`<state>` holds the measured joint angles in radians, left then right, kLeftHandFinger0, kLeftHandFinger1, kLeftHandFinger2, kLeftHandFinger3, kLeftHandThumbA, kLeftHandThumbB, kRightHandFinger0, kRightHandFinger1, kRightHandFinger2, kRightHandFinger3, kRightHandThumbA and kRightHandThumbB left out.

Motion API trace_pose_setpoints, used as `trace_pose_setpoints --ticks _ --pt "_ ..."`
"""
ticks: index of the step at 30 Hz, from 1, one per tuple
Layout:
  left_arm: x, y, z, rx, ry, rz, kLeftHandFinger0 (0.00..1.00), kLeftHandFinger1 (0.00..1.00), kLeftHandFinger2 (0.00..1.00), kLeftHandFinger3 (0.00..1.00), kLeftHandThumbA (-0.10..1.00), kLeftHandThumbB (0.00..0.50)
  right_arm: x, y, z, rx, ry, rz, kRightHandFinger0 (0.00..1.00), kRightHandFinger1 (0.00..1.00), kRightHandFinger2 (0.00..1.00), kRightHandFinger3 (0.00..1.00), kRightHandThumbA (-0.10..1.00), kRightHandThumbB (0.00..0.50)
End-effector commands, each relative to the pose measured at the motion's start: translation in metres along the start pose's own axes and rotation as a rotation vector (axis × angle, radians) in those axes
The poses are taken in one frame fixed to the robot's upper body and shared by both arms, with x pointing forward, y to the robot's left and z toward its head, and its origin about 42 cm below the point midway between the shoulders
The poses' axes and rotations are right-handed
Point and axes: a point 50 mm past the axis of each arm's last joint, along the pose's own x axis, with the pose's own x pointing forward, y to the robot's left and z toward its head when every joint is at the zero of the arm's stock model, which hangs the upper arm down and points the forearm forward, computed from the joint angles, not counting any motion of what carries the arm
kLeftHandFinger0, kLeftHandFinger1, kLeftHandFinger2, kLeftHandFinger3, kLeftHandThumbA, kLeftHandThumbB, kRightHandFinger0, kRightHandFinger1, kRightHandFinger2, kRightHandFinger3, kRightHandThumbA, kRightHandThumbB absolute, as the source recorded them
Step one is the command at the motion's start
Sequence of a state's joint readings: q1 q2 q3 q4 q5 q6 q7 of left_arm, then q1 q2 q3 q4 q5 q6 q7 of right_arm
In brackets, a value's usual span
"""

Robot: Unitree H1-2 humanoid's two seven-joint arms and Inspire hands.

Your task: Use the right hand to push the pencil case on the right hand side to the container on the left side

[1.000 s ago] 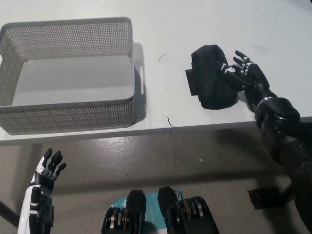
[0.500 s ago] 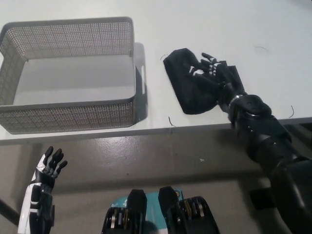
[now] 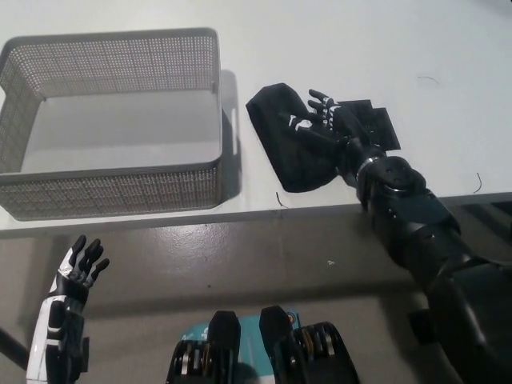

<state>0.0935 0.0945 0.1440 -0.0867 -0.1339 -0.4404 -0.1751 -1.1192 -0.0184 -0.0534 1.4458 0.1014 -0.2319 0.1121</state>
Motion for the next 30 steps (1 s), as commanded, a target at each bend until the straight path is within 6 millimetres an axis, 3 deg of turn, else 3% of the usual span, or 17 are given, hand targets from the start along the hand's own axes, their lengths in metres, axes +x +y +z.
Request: trace_pose_setpoints --ticks 1,8,17,24,25,30 --pt "0.007 0.004 0.013 0.015 -0.075 -0.011 1.00 1.00 1.00 1.00 1.00 0.362 0.010 0.034 0.031 0.047 -0.076 0.067 1.00 1.00 1.00 1.00 1.00 0.315" --pt "0.007 0.003 0.013 0.012 -0.078 -0.014 1.00 1.00 1.00 1.00 1.00 0.364 0.011 0.058 0.030 0.261 -0.093 0.059 1.00 1.00 1.00 1.00 1.00 0.344" --pt "0.010 0.004 0.014 0.021 -0.085 -0.018 1.00 1.00 1.00 1.00 1.00 0.349 0.009 0.076 0.024 0.285 -0.093 0.064 1.00 1.00 1.00 1.00 1.00 0.383" --pt "0.013 0.007 0.015 0.022 -0.094 -0.015 1.00 1.00 1.00 1.00 1.00 0.345 0.007 0.095 0.023 0.354 -0.123 0.107 1.00 1.00 1.00 1.00 1.00 0.379" --pt "0.014 0.006 0.015 0.021 -0.095 -0.014 1.00 1.00 1.00 1.00 1.00 0.346 0.006 0.100 0.022 0.368 -0.123 0.103 1.00 1.00 1.00 1.00 1.00 0.412" --pt "0.015 0.005 0.015 0.032 -0.096 -0.016 1.00 1.00 1.00 1.00 1.00 0.344 0.004 0.109 0.020 0.367 -0.145 0.109 1.00 1.00 1.00 1.00 1.00 0.400"
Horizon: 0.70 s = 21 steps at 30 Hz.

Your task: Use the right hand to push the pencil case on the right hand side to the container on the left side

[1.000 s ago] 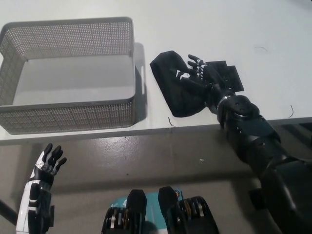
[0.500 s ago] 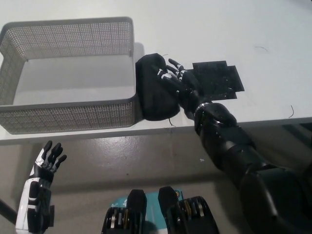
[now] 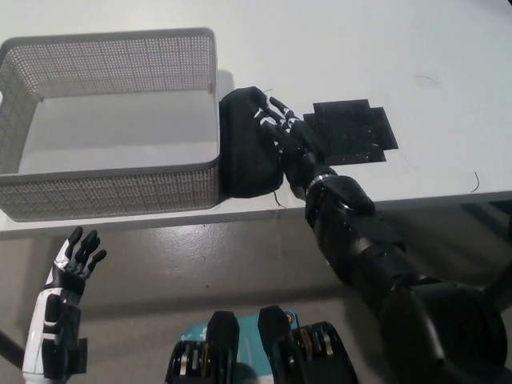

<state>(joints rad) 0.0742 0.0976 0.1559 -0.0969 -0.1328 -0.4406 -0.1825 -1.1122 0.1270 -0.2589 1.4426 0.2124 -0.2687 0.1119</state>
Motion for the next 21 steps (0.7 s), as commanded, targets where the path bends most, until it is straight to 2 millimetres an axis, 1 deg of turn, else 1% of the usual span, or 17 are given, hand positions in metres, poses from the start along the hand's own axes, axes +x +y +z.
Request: trace_pose_setpoints --ticks 1,5,6,8,9,10,11,12,13,15,16,17,19,20,21 --pt "0.007 0.003 0.010 0.021 -0.066 -0.011 1.00 1.00 1.00 1.00 1.00 0.343 0.006 0.044 0.017 0.006 -0.100 0.108 1.00 1.00 1.00 1.00 1.00 0.398" --pt "0.007 0.005 0.011 0.027 -0.068 -0.016 1.00 1.00 1.00 1.00 1.00 0.342 0.009 0.037 0.027 -0.008 -0.122 0.095 1.00 1.00 1.00 1.00 1.00 0.385" --pt "0.007 0.005 0.012 0.030 -0.068 -0.015 1.00 1.00 1.00 1.00 1.00 0.342 0.010 0.034 0.031 -0.037 -0.133 0.082 1.00 1.00 1.00 1.00 1.00 0.391" --pt "0.006 0.005 0.012 0.036 -0.067 -0.013 1.00 1.00 1.00 1.00 1.00 0.336 0.011 0.025 0.041 -0.094 -0.164 0.071 1.00 1.00 1.00 1.00 1.00 0.371" --pt "0.006 0.005 0.012 0.035 -0.067 -0.013 1.00 1.00 1.00 1.00 1.00 0.335 0.011 0.022 0.044 -0.109 -0.177 0.070 1.00 1.00 1.00 1.00 1.00 0.372" --pt "0.006 0.006 0.012 0.031 -0.068 -0.014 1.00 1.00 1.00 1.00 1.00 0.333 0.012 0.016 0.052 -0.134 -0.200 0.080 1.00 1.00 1.00 1.00 1.00 0.377" --pt "0.006 0.005 0.012 0.030 -0.069 -0.014 1.00 1.00 1.00 1.00 1.00 0.333 0.012 0.014 0.054 -0.140 -0.206 0.084 1.00 1.00 1.00 1.00 1.00 0.377" --pt "0.006 0.005 0.013 0.023 -0.070 -0.016 1.00 1.00 1.00 1.00 1.00 0.338 0.012 0.009 0.062 -0.176 -0.248 0.076 1.00 1.00 1.00 1.00 1.00 0.361" --pt "0.006 0.005 0.013 0.021 -0.071 -0.016 1.00 1.00 1.00 1.00 1.00 0.338 0.012 0.007 0.064 -0.182 -0.257 0.073 1.00 1.00 1.00 1.00 1.00 0.364" --pt "0.006 0.004 0.012 0.018 -0.069 -0.015 1.00 1.00 1.00 1.00 1.00 0.346 0.012 -0.003 0.074 -0.220 -0.293 0.061 1.00 1.00 1.00 1.00 1.00 0.403" --pt "0.006 0.004 0.011 0.015 -0.067 -0.014 1.00 1.00 1.00 1.00 1.00 0.349 0.011 -0.007 0.079 -0.234 -0.311 0.053 1.00 1.00 1.00 1.00 1.00 0.450" --pt "0.006 0.003 0.011 0.011 -0.067 -0.012 1.00 1.00 1.00 1.00 1.00 0.355 0.011 -0.013 0.085 -0.257 -0.329 0.046 1.00 1.00 1.00 1.00 1.00 0.457" --pt "0.007 0.003 0.011 0.014 -0.067 -0.016 1.00 1.00 1.00 1.00 1.00 0.356 0.010 -0.021 0.092 -0.263 -0.356 0.045 1.00 1.00 1.00 1.00 1.00 0.395" --pt "0.008 0.002 0.011 0.010 -0.069 -0.019 1.00 1.00 1.00 1.00 1.00 0.358 0.009 -0.027 0.096 -0.263 -0.369 0.042 1.00 1.00 1.00 1.00 1.00 0.400" --pt "0.007 0.002 0.011 0.010 -0.070 -0.019 1.00 1.00 1.00 1.00 1.00 0.358 0.009 -0.028 0.097 -0.260 -0.371 0.042 1.00 1.00 1.00 1.00 1.00 0.401"
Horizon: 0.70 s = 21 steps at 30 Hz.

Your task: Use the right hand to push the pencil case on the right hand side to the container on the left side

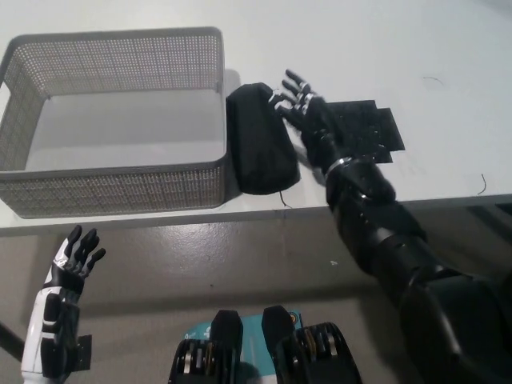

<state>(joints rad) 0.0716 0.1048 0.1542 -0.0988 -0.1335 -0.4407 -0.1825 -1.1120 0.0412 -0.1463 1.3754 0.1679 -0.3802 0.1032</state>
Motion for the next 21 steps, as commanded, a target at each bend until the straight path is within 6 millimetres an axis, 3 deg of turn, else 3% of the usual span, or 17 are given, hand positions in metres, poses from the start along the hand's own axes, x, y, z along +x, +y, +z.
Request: trace_pose_setpoints --ticks 1,7,10,13,15,17,19,21 --pt "0.006 0.001 0.010 0.006 -0.066 -0.012 1.00 1.00 1.00 1.00 1.00 0.356 0.014 -0.010 0.052 -0.057 -0.205 0.035 1.00 1.00 1.00 1.00 1.00 0.401" --pt "0.009 0.001 0.012 -0.001 -0.077 -0.018 1.00 1.00 1.00 1.00 1.00 0.358 0.013 -0.028 0.061 -0.093 -0.234 0.020 1.00 1.00 1.00 1.00 1.00 0.392" --pt "0.010 0.001 0.012 0.003 -0.079 -0.018 1.00 1.00 1.00 1.00 1.00 0.359 0.011 -0.036 0.065 -0.131 -0.250 0.003 1.00 1.00 1.00 1.00 1.00 0.417" --pt "0.011 0.002 0.013 0.008 -0.086 -0.017 1.00 1.00 1.00 1.00 1.00 0.359 0.007 -0.040 0.073 -0.164 -0.306 0.008 1.00 1.00 1.00 1.00 1.00 0.350" --pt "0.012 0.003 0.015 0.009 -0.090 -0.015 1.00 1.00 1.00 1.00 1.00 0.363 0.002 -0.041 0.078 -0.149 -0.357 0.010 1.00 1.00 1.00 1.00 1.00 0.346" --pt "0.013 0.004 0.015 0.013 -0.092 -0.017 1.00 1.00 1.00 1.00 1.00 0.366 -0.007 -0.044 0.083 -0.144 -0.406 0.014 1.00 1.00 1.00 1.00 1.00 0.393" --pt "0.013 0.005 0.015 0.009 -0.091 -0.019 1.00 1.00 1.00 1.00 1.00 0.367 -0.026 -0.046 0.087 -0.153 -0.475 0.022 1.00 1.00 1.00 1.00 1.00 0.327" --pt "0.014 0.005 0.015 0.017 -0.092 -0.015 1.00 1.00 1.00 1.00 1.00 0.367 -0.048 -0.047 0.089 -0.140 -0.515 0.032 1.00 1.00 1.00 1.00 1.00 0.351"
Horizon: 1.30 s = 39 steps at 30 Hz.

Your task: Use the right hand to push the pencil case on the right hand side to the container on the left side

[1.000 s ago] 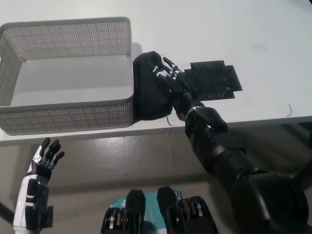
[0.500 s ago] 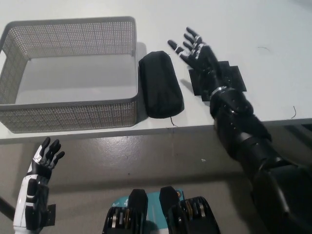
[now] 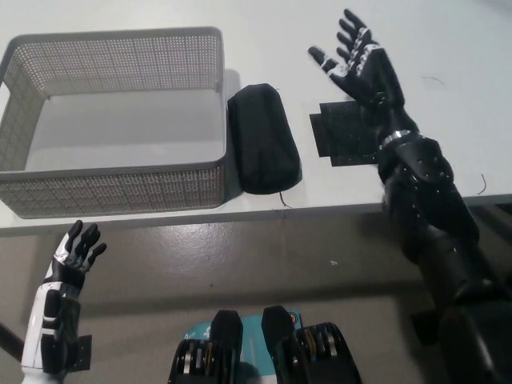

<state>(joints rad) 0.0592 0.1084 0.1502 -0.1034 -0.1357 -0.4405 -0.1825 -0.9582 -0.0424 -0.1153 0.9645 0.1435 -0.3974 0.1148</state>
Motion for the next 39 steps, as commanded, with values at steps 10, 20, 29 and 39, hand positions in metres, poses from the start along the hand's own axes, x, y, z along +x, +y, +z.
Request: trace_pose_setpoints --ticks 10,20,29,39 --pt "0.012 0.007 0.011 0.014 -0.077 -0.015 1.00 1.00 1.00 1.00 1.00 0.354 -0.111 -0.017 0.083 -0.031 -0.365 0.032 1.00 1.00 1.00 1.00 1.00 0.421" --pt "0.019 0.007 0.011 0.007 -0.086 -0.019 1.00 1.00 1.00 1.00 1.00 0.355 -0.197 -0.039 0.080 -0.089 -0.364 0.018 1.00 1.00 1.00 1.00 1.00 0.383" --pt "0.018 0.007 0.012 0.009 -0.081 -0.012 1.00 1.00 1.00 1.00 1.00 0.367 -0.256 -0.046 0.058 -0.107 -0.270 -0.002 1.00 1.00 1.00 1.00 1.00 0.353" --pt "0.018 0.007 0.010 0.014 -0.080 -0.001 1.00 1.00 1.00 1.00 1.00 0.363 -0.287 -0.044 0.024 -0.171 -0.139 -0.013 1.00 1.00 1.00 1.00 1.00 0.329"
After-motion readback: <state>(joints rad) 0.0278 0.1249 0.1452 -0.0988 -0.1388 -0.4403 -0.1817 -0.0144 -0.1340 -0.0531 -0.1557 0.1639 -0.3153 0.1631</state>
